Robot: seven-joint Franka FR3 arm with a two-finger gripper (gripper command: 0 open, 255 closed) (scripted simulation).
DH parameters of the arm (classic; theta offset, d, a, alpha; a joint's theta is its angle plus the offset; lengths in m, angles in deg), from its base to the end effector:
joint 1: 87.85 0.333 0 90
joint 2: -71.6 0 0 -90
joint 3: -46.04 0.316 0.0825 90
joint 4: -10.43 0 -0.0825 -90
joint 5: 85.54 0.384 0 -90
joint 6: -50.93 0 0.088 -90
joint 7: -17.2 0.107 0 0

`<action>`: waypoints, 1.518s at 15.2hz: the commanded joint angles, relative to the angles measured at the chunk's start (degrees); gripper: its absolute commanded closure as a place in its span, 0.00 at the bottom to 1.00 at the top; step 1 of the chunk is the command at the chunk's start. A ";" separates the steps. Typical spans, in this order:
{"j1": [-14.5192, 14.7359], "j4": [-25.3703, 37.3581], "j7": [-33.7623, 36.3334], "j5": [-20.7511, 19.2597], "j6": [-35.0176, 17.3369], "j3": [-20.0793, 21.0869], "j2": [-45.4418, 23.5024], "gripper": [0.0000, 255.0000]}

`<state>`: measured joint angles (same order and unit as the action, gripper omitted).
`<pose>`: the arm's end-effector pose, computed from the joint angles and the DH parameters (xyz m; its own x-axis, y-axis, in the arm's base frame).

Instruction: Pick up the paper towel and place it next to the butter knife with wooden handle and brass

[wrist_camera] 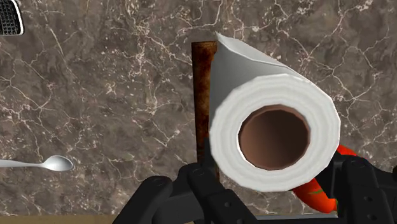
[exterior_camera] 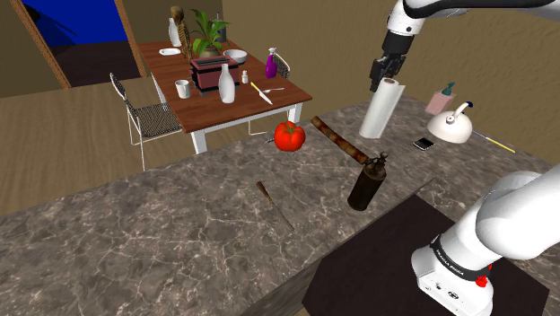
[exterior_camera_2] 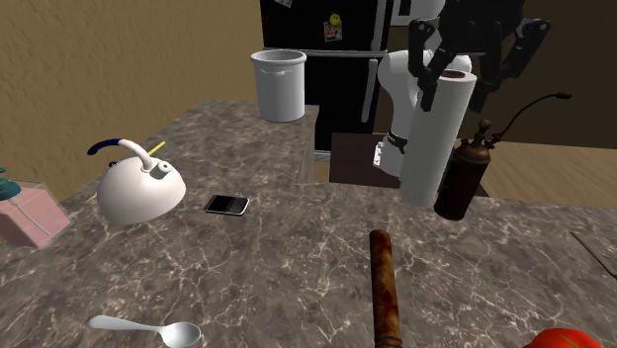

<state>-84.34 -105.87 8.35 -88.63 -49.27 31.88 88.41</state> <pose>0.4603 -0.1035 0.5667 0.9999 -0.0120 0.0070 -0.0119 -0.9998 -0.0168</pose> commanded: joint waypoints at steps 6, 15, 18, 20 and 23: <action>3.53 -0.31 9.84 1.53 2.71 6.73 2.85 1.00; 8.06 3.58 22.13 4.29 5.97 15.25 2.26 1.00; 9.56 6.03 26.24 5.06 7.03 18.00 0.97 1.00; 10.53 8.00 28.99 5.47 7.75 19.82 -0.20 1.00; 12.01 11.46 33.17 5.87 8.88 22.50 -2.41 1.00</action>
<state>-73.01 -95.45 39.57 -82.98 -40.69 53.17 86.67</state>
